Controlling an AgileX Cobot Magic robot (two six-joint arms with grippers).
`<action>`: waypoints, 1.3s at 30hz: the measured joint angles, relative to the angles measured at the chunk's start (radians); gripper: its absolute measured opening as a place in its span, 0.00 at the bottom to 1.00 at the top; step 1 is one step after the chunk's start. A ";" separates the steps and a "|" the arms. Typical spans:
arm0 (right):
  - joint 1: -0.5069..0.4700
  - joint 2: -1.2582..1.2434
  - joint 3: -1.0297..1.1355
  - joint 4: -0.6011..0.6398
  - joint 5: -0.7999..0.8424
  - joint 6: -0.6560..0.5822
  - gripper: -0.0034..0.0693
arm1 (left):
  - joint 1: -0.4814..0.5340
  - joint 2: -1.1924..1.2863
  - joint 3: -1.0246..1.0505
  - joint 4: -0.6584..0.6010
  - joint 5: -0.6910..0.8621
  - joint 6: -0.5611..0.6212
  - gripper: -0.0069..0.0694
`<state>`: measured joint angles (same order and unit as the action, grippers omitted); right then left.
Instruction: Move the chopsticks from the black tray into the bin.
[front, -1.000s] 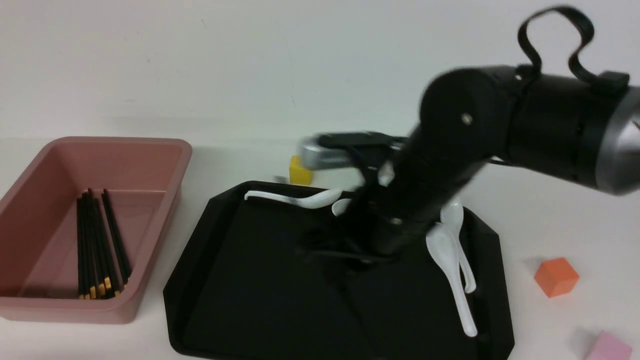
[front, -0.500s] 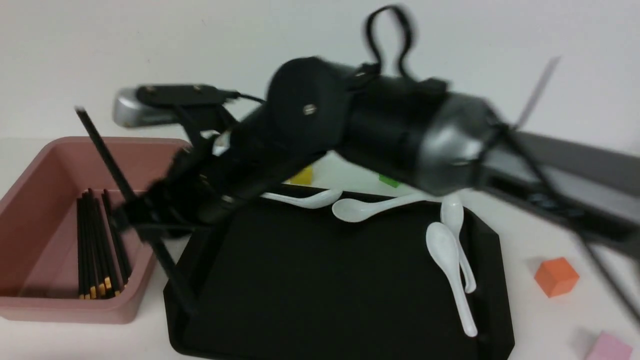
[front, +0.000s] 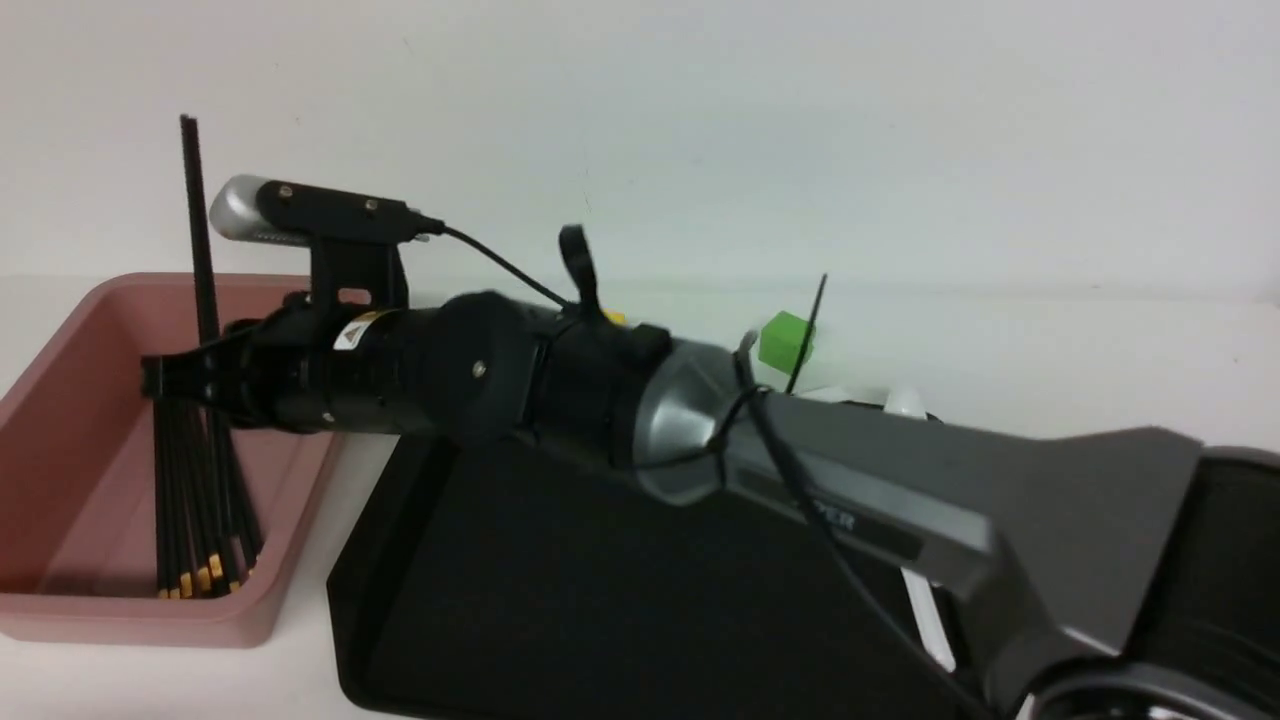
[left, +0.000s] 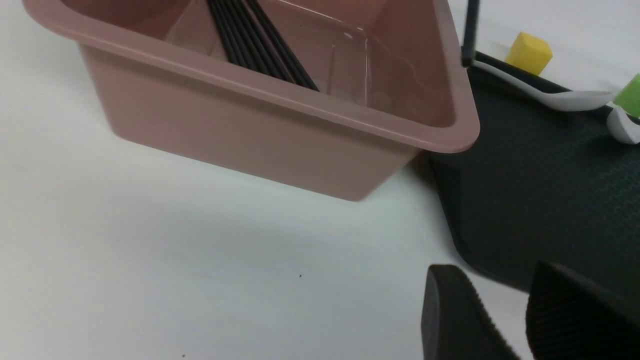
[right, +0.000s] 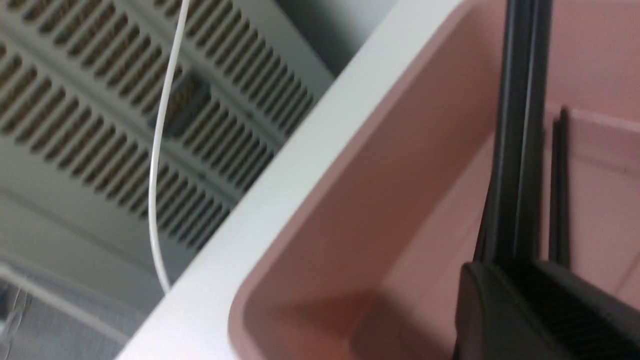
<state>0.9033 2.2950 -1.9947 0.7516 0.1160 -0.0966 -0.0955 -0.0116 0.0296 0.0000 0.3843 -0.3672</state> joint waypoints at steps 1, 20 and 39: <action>0.003 0.004 0.000 0.000 -0.014 0.000 0.18 | 0.000 0.000 0.000 0.000 0.000 0.000 0.40; 0.036 0.058 -0.006 -0.046 -0.084 -0.248 0.45 | 0.000 0.000 0.000 0.000 0.000 0.000 0.40; 0.020 -0.367 -0.006 -0.480 0.721 -0.255 0.08 | 0.000 0.000 0.000 0.000 0.000 0.000 0.40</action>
<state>0.9235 1.9281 -2.0009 0.2712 0.8371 -0.3513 -0.0955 -0.0116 0.0296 0.0000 0.3843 -0.3672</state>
